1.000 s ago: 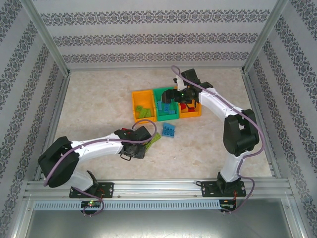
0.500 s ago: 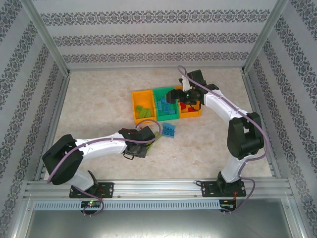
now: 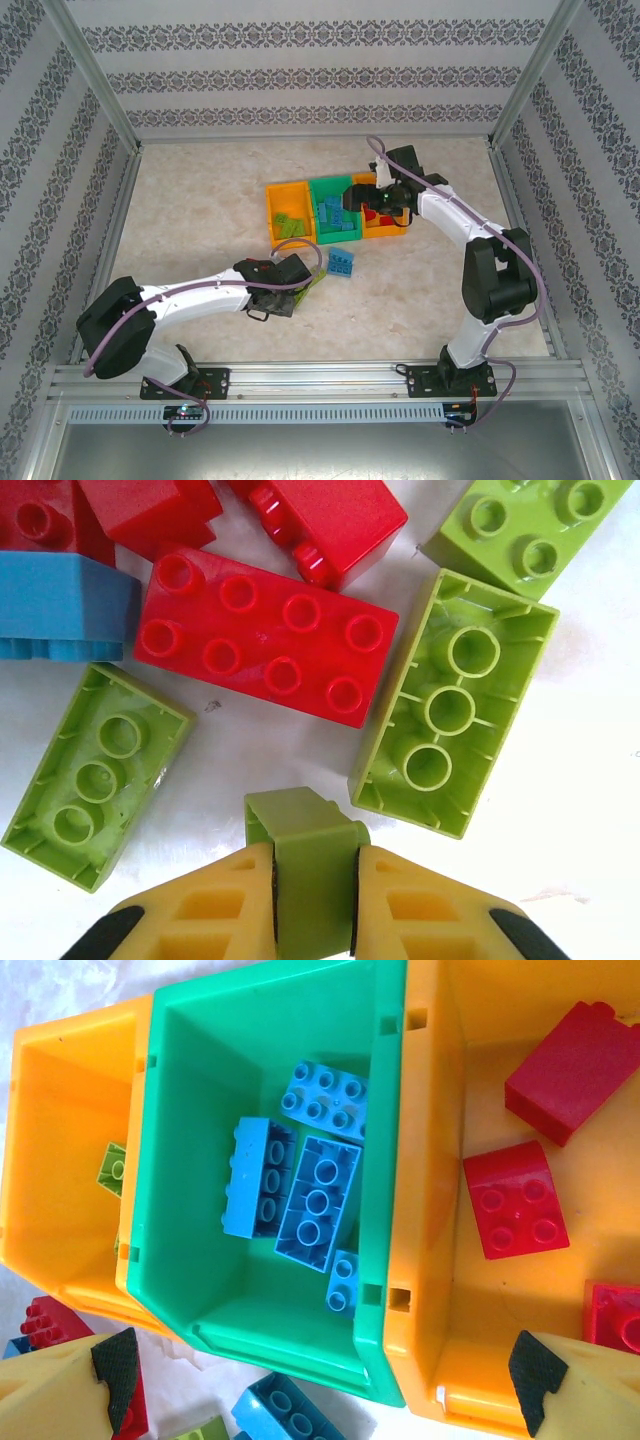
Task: Sort the legos into containers by color
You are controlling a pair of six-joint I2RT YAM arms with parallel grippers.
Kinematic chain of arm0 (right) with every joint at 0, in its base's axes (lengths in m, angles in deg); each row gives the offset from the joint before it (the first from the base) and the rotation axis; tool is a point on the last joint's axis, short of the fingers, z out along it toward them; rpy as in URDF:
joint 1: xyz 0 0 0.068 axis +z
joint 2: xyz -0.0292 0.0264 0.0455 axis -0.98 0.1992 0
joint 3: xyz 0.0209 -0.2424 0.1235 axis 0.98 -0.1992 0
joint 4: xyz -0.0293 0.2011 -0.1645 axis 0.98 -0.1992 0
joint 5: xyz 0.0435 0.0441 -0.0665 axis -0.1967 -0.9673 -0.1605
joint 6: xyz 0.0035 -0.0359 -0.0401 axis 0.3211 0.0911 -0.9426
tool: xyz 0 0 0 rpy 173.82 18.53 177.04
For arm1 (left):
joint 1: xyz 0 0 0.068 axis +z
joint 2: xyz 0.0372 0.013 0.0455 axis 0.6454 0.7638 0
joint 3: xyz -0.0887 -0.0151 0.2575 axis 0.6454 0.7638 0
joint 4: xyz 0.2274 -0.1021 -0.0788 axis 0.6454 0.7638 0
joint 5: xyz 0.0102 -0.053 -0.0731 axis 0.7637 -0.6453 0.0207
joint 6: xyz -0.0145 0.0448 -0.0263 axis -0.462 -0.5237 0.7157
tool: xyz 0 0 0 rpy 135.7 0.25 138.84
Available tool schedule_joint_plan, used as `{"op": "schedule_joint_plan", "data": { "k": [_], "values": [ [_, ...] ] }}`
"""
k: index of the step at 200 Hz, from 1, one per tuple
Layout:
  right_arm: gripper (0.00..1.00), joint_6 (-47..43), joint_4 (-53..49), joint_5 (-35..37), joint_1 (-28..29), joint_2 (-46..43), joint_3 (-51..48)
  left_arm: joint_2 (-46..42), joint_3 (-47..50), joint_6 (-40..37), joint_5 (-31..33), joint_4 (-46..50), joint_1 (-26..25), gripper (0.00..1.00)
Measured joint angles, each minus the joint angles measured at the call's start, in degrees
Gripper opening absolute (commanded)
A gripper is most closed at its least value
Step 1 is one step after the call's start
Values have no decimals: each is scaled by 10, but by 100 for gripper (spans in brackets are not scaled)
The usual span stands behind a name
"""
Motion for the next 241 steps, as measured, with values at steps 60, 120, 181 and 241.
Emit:
{"op": "schedule_joint_plan", "data": {
  "k": [60,120,181,241],
  "values": [
    [98,2,11,-2,-1,-3,-7,0,-19,3,17,4,0,26],
    [98,2,14,-7,-1,-4,-8,8,-19,8,17,1,0,33],
    [98,2,17,-13,-2,-13,-15,18,-12,12,13,0,0,46],
    [98,2,17,-14,-5,-14,-15,18,-12,43,34,9,0,62]
  ]
}}
